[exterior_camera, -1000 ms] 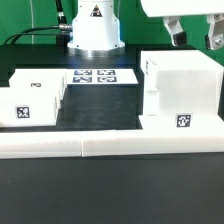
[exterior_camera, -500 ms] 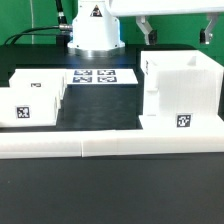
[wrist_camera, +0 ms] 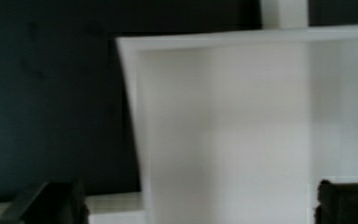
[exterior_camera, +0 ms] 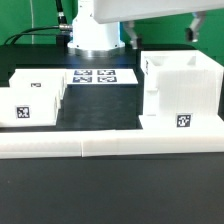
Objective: Assemble drawer
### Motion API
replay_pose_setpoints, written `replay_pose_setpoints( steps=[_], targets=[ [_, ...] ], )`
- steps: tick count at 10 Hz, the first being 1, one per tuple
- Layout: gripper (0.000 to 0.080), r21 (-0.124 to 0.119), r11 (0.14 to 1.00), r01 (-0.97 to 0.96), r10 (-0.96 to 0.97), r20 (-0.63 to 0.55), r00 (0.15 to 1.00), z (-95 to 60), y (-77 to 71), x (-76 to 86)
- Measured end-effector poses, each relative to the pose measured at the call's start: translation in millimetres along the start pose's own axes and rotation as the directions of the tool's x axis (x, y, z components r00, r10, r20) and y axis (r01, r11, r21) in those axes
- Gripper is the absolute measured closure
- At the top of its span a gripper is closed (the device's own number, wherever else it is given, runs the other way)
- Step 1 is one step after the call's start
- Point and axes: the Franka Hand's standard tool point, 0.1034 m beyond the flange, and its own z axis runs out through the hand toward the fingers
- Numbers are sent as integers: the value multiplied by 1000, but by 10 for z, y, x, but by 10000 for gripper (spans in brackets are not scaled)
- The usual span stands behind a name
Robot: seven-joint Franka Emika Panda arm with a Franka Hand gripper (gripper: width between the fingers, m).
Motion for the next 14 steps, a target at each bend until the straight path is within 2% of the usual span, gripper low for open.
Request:
replay_pose_setpoints(
  steps=[2,3,4,8,9,11,14],
  targets=[
    [150,-16,1000,-15,15,-30,999,12,469,-135],
    [150,-23,1000,-9,8,-38,999,75,652,-188],
    [150,-27,1000,12,-13,-41,999,121,732,-212],
    [150,-27,1000,4,-5,-40,999,128,721,-212],
    [150,-32,999,-9,7,-41,999,145,814,-246],
    [150,-48,999,-23,21,-46,999,241,1102,-367],
    [150,-69,998,10,-14,-57,998,483,1449,-448]
  ],
)
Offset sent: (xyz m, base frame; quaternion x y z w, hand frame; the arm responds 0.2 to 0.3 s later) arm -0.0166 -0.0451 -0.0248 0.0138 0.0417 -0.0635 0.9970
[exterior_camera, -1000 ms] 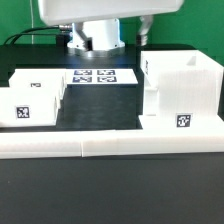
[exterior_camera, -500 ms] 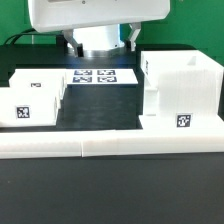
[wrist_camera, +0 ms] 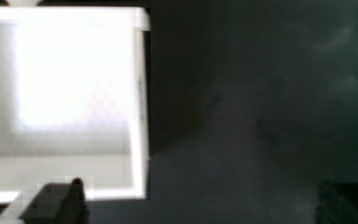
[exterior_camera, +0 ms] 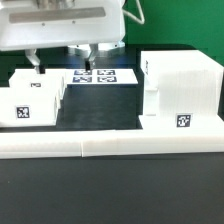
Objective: Assemble drawer
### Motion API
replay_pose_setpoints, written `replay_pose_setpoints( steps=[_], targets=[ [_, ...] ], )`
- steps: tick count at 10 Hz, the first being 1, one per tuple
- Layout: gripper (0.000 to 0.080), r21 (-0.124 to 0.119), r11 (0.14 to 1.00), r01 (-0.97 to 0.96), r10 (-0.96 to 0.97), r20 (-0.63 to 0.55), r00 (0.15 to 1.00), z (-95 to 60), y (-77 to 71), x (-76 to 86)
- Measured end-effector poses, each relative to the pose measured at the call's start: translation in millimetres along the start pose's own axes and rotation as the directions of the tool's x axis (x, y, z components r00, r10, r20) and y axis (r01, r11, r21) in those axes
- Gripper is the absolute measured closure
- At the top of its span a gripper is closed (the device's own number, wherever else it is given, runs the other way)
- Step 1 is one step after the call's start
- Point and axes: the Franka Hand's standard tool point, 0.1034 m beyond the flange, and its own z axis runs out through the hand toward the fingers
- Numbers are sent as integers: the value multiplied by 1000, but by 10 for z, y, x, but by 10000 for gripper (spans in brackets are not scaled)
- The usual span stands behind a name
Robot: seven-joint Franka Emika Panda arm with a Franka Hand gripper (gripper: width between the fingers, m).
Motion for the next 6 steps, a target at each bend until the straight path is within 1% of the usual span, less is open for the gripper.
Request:
replay_pose_setpoints(
  steps=[1,2,6],
  targets=[
    [150,4,1000,13,-13,7,1000,111,60,-26],
    [150,8,1000,15,-15,21,1000,192,75,-58],
    [150,8,1000,18,-18,21,1000,182,71,-50]
  ],
)
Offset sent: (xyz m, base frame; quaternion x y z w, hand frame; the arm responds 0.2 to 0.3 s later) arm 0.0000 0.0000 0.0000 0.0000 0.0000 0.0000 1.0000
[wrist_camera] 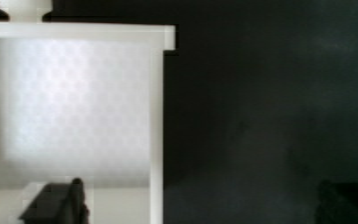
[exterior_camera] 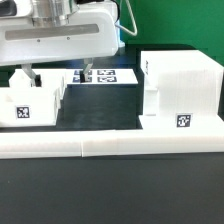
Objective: Assemble drawer
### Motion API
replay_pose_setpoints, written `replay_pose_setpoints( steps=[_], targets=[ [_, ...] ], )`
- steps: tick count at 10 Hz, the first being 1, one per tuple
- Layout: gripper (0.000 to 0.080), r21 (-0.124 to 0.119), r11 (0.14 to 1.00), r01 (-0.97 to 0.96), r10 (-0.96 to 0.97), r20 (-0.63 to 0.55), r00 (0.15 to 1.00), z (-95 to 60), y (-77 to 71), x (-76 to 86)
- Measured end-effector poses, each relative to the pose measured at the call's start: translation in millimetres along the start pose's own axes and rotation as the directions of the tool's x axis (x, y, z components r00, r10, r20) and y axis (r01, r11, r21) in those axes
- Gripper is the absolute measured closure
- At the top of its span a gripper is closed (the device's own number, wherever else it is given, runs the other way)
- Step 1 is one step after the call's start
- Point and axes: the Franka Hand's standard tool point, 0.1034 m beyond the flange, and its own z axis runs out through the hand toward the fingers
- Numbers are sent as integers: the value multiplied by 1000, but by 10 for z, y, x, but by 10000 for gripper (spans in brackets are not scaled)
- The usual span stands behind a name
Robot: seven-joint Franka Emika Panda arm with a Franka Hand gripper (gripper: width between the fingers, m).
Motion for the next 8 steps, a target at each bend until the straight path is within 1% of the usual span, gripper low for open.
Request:
replay_pose_setpoints(
  steps=[1,2,3,4,5,6,8],
  targets=[
    [150,18,1000,22,-22,13,1000,-44,54,6],
    [150,24,999,23,-23,-2,1000,18,147,-13],
    [150,17,999,34,-34,-5,999,129,184,-75],
    [150,10,999,44,-44,-8,999,186,193,-107],
    [150,-1,999,48,-48,-20,999,236,198,-120],
    [150,-2,999,48,-48,-15,999,293,194,-144],
    [150,-16,999,50,-50,-22,998,418,196,-147]
  ],
)
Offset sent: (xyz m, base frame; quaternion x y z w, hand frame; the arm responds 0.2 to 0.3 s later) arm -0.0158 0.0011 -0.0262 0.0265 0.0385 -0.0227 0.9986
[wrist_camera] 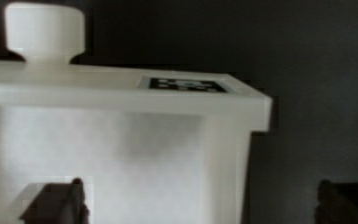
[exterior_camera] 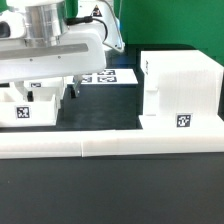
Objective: Assemble drawer
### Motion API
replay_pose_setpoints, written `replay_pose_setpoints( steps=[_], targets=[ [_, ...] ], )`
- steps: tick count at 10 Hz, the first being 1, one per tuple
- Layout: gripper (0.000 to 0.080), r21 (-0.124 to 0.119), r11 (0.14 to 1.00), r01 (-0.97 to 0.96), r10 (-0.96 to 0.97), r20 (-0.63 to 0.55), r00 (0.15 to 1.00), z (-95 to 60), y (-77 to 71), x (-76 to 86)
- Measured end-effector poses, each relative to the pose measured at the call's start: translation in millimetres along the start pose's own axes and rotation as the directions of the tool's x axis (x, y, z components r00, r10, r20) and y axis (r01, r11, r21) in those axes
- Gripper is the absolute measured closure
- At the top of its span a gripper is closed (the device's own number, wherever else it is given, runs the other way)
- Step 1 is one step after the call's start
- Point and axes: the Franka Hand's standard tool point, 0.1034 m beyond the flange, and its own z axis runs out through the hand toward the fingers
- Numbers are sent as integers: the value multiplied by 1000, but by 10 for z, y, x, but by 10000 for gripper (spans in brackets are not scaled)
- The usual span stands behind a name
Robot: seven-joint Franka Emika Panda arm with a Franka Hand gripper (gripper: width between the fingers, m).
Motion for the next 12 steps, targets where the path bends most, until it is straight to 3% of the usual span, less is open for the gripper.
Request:
replay_pose_setpoints(
  steps=[5,7,8,9,10,12],
  targets=[
    [150,-17,1000,-1,1,-4,1000,147,-3,-96],
    [416,-15,1000,-1,1,5,1000,180,-19,-151],
    [416,-15,1000,-1,1,5,1000,178,-18,-148],
    [599,-15,1000,0,1,5,1000,178,-18,-148],
    [724,-11,1000,5,-5,7,1000,182,-52,-144],
    [758,-11,1000,7,-7,5,1000,176,-61,-133]
  ],
)
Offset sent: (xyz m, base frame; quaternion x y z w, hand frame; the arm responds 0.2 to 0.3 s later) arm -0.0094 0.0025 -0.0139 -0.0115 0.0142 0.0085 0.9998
